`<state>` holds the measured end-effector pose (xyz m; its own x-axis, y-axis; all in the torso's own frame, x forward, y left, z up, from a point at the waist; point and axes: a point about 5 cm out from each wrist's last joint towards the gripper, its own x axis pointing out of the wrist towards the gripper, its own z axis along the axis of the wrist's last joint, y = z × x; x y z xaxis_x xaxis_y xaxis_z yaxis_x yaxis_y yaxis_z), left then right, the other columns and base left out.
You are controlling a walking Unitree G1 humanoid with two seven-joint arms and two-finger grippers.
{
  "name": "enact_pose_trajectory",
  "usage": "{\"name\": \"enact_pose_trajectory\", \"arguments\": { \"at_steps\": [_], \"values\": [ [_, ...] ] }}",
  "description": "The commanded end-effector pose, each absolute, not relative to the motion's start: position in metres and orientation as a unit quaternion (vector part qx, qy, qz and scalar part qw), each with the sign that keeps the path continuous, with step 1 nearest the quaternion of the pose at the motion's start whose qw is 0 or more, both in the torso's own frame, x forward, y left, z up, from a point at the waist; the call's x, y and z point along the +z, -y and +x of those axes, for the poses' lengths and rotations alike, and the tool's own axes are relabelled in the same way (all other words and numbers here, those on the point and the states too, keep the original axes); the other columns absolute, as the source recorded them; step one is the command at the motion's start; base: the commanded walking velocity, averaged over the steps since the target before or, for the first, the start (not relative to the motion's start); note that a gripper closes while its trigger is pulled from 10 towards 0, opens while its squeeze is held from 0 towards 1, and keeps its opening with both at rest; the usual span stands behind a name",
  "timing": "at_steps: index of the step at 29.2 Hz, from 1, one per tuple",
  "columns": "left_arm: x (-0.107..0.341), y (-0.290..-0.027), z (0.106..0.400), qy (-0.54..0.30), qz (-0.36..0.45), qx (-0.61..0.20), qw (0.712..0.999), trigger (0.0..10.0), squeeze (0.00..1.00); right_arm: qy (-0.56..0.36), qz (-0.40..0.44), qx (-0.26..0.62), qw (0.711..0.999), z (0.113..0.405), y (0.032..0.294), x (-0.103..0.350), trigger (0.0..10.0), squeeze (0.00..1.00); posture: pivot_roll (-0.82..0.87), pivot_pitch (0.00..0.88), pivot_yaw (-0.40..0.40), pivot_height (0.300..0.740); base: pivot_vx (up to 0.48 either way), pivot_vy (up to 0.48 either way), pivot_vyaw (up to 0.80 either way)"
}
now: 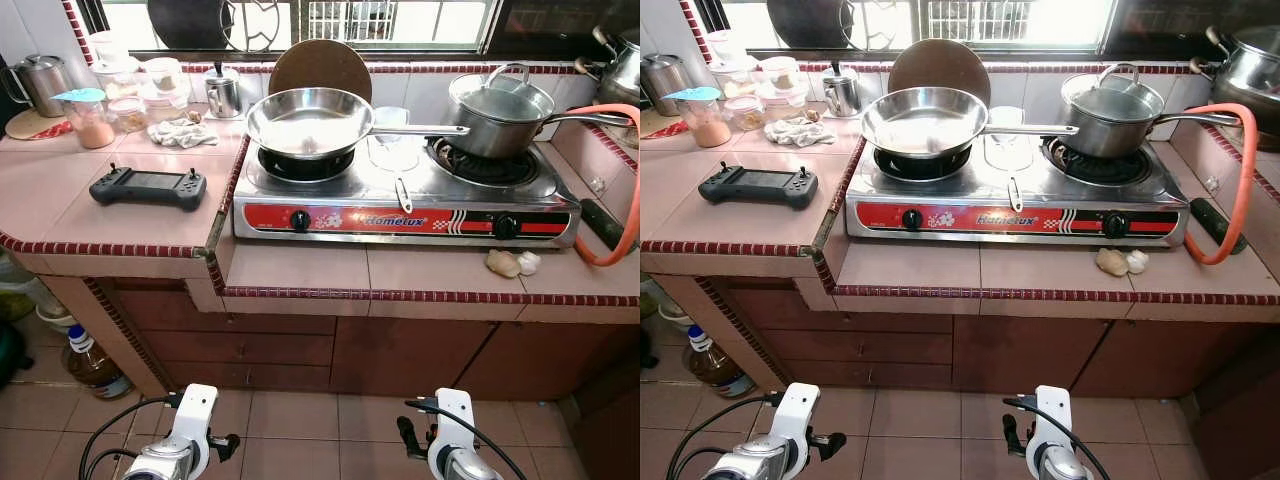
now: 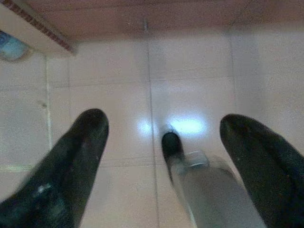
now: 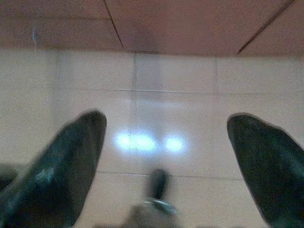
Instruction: Kitchen organization
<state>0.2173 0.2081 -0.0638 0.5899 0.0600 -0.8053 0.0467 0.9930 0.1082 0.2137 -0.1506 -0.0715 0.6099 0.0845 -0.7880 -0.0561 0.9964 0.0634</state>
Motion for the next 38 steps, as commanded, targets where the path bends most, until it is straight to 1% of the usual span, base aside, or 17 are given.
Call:
{"name": "enact_pose_trajectory", "arguments": {
  "at_steps": [1,3,5,10,16,19,20,23,25,26,29,30,31,33,34,38],
  "values": [
    [-0.079,-0.184,0.197,-0.484,0.065,-0.015,0.873,10.0,0.0,-0.447,-0.021,0.046,0.893,0.215,0.16,-0.071,10.0,0.0,0.29,0.0,-0.226,0.74,0.0,0.0,0.0],
    [-0.079,-0.184,0.197,-0.484,0.065,-0.015,0.873,10.0,0.0,-0.447,-0.021,0.046,0.893,0.215,0.16,-0.071,10.0,0.0,0.29,0.0,-0.226,0.74,0.0,0.0,0.0],
    [-0.081,-0.176,0.195,-0.491,0.072,-0.028,0.867,10.0,0.0,-0.456,-0.028,0.046,0.888,0.207,0.164,-0.075,10.0,0.0,0.29,0.0,-0.225,0.74,0.0,0.0,0.0],
    [-0.081,-0.172,0.197,-0.492,0.079,-0.037,0.866,10.0,0.0,-0.459,-0.032,0.049,0.887,0.205,0.164,-0.076,10.0,0.0,0.29,0.0,-0.226,0.74,0.0,0.0,0.0],
    [-0.081,-0.173,0.197,-0.492,0.082,-0.038,0.866,10.0,0.0,-0.46,-0.035,0.051,0.886,0.205,0.163,-0.076,10.0,0.0,0.29,0.0,-0.224,0.74,0.0,0.0,0.0],
    [-0.08,-0.178,0.197,-0.489,0.112,-0.055,0.863,10.0,0.0,-0.462,-0.039,0.051,0.885,0.205,0.164,-0.076,10.0,0.0,0.28,0.0,-0.207,0.74,0.0,0.0,0.0],
    [-0.08,-0.179,0.197,-0.488,0.124,-0.067,0.861,10.0,0.0,-0.463,-0.035,0.047,0.885,0.204,0.164,-0.077,10.0,0.0,0.28,0.0,-0.179,0.74,0.0,0.0,0.0],
    [-0.079,-0.178,0.198,-0.486,0.142,-0.081,0.858,10.0,0.0,-0.464,-0.03,0.041,0.884,0.202,0.165,-0.078,10.0,0.0,0.27,0.0,-0.162,0.74,0.0,0.0,0.0],
    [-0.078,-0.177,0.2,-0.482,0.172,-0.105,0.853,10.0,0.0,-0.468,-0.009,0.024,0.884,0.195,0.164,-0.081,10.0,0.0,0.25,0.0,-0.105,0.74,0.0,0.0,0.0],
    [-0.078,-0.177,0.201,-0.481,0.183,-0.114,0.85,10.0,0.0,-0.471,-0.002,0.018,0.882,0.192,0.163,-0.083,10.0,0.0,0.25,0.0,-0.091,0.74,0.0,0.0,0.0],
    [-0.078,-0.177,0.201,-0.481,0.196,-0.124,0.845,10.0,0.0,-0.474,0.004,0.013,0.88,0.187,0.162,-0.085,10.0,0.0,0.24,0.0,-0.083,0.74,0.0,0.0,0.0],
    [-0.079,-0.179,0.199,-0.482,0.21,-0.137,0.839,10.0,0.0,-0.481,0.015,0.004,0.877,0.181,0.16,-0.088,10.0,0.0,0.22,0.0,-0.032,0.74,0.0,0.0,0.0],
    [-0.08,-0.181,0.196,-0.484,0.226,-0.153,0.832,10.0,0.0,-0.489,0.025,-0.006,0.872,0.173,0.159,-0.092,10.0,0.0,0.21,0.0,-0.012,0.74,0.0,0.0,0.0],
    [-0.081,-0.183,0.193,-0.486,0.239,-0.168,0.824,10.0,0.0,-0.498,0.035,-0.016,0.867,0.164,0.158,-0.096,10.0,0.0,0.21,0.0,-0.008,0.74,0.0,0.0,0.0],
    [-0.081,-0.184,0.193,-0.485,0.241,-0.17,0.823,10.0,0.0,-0.5,0.039,-0.021,0.865,0.161,0.158,-0.097,10.0,0.0,0.18,0.0,0.009,0.74,0.0,0.0,0.0],
    [-0.082,-0.182,0.191,-0.483,0.245,-0.172,0.823,10.0,0.0,-0.509,0.049,-0.026,0.859,0.152,0.162,-0.1,10.0,0.0,0.17,0.0,0.011,0.74,0.0,0.0,0.0]
  ]
}}
